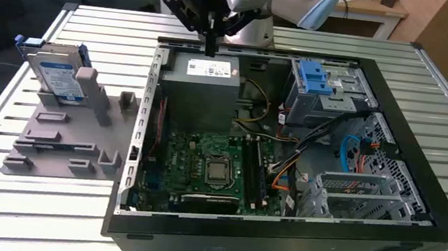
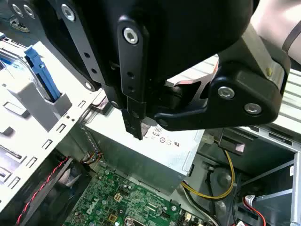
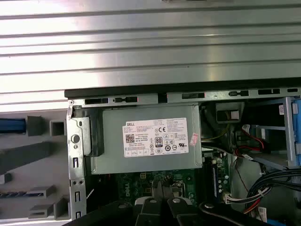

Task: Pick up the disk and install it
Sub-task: 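Reach for the disk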

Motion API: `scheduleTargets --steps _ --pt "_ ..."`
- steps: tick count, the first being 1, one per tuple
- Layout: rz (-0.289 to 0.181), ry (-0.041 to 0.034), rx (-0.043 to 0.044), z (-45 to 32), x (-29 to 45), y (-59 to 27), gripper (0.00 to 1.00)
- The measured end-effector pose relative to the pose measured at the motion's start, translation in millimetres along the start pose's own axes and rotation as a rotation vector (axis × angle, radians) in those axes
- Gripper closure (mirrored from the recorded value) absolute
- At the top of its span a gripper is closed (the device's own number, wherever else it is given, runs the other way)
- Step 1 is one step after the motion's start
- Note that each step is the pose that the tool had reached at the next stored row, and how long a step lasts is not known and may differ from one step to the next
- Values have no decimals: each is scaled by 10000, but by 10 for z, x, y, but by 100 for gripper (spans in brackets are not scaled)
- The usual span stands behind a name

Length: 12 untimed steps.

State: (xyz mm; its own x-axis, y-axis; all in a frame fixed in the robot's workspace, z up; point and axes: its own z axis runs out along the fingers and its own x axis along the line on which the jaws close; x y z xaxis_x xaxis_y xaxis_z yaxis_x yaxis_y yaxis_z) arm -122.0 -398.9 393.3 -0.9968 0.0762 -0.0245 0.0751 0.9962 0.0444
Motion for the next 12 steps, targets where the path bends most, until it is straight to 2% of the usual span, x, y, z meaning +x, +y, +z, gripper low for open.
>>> scheduleTargets --steps 12 --pt "0 0 0 0 3 0 89"
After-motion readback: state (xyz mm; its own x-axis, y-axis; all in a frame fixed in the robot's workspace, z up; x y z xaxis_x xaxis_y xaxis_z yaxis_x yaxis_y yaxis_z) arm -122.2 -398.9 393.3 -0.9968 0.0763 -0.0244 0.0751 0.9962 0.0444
